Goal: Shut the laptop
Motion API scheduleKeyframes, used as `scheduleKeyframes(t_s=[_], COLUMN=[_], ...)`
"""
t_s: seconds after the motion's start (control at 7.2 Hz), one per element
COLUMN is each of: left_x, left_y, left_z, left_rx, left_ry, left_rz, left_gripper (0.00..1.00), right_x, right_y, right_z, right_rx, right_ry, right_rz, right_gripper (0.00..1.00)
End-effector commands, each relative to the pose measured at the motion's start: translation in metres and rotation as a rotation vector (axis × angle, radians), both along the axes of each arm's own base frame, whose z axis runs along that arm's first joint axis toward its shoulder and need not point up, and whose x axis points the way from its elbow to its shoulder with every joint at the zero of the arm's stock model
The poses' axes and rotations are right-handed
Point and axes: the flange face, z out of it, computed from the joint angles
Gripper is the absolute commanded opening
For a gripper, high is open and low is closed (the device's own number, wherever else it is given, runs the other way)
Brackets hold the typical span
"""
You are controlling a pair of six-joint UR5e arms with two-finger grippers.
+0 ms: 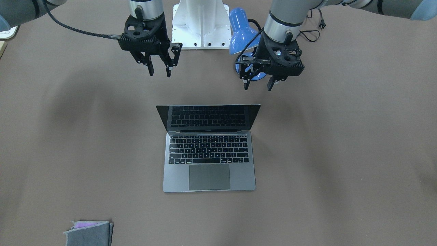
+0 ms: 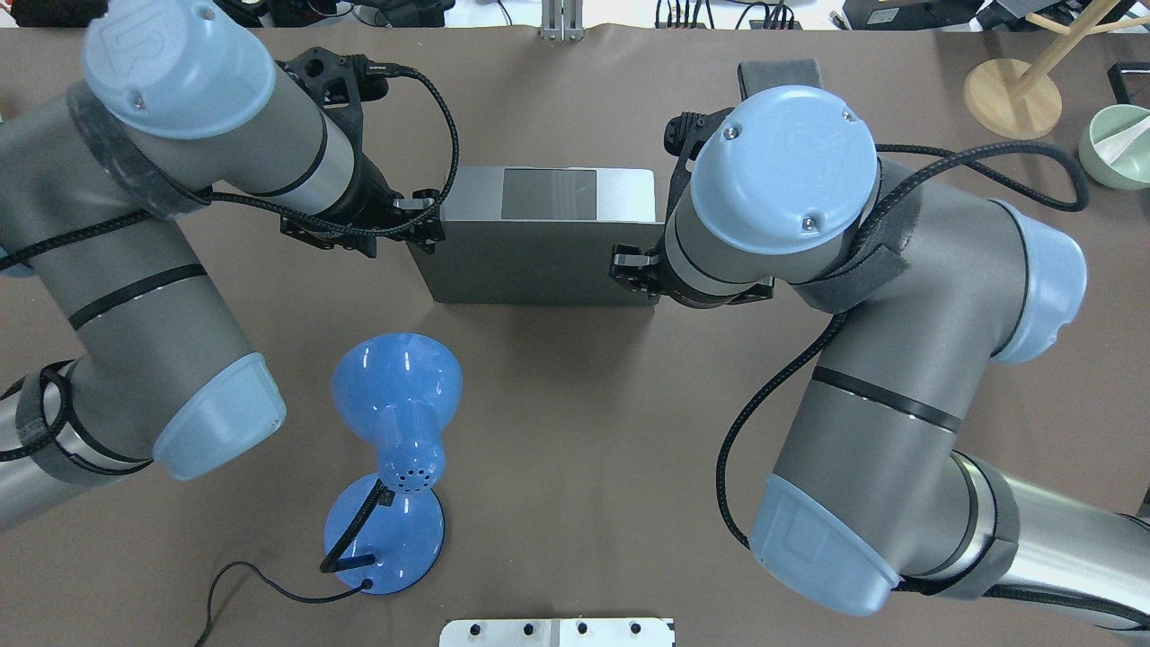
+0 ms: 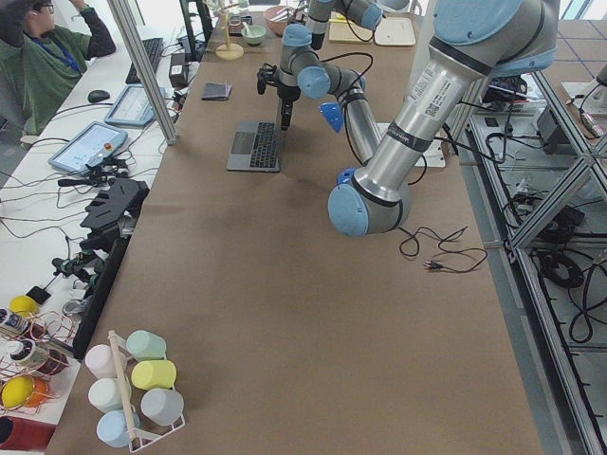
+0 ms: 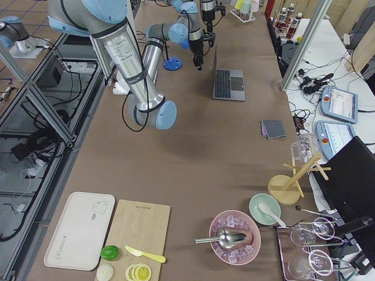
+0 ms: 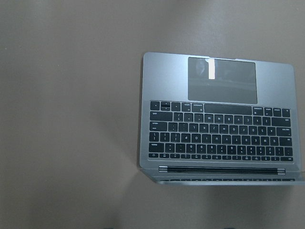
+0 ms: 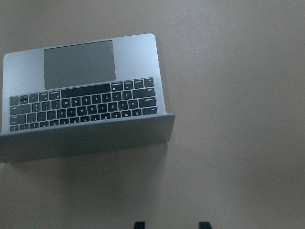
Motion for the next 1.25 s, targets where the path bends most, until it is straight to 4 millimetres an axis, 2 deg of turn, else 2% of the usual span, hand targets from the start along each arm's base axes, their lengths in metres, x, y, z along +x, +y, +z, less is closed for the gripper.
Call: scheduleKeyframes(t_s=[0.0, 0.14, 0.42, 0.56, 0.83, 1.11], left_x=[0.006, 0.008, 0.010, 0.013, 0.022, 0.034], left_y=[0.002, 0.001, -0.002, -0.004, -0.011, -0.025], left_z=[0.000, 0.000, 0.001, -0.002, 0.000, -0.004], left_rx=[0.010, 0.010, 0.009, 0.010, 0.002, 0.010], left_ry=[-0.011, -0.012, -0.018, -0.019, -0.031, -0.049], left_rz=[-0.007, -0.007, -0.006, -0.005, -0.003, -0.018], left_gripper=[0.00, 0.00, 0.00, 0.00, 0.00, 0.00], right_x=[-0.007, -0.019, -0.042, -0.044, -0.044, -0.051], right_y=[-0.004, -0.012, -0.039, -0.050, -0.061, -0.076], right_z=[-0.010, -0.014, -0.005, -0.006, -0.007, -0.004], right_rx=[0.003, 0.005, 0.021, 0.022, 0.031, 0.036], right_ry=[-0.010, -0.002, -0.019, -0.014, -0.007, 0.001], right_rz=[0.001, -0.002, 0.011, 0.021, 0.023, 0.028], right_gripper=[0.00, 0.00, 0.00, 0.00, 0.00, 0.00])
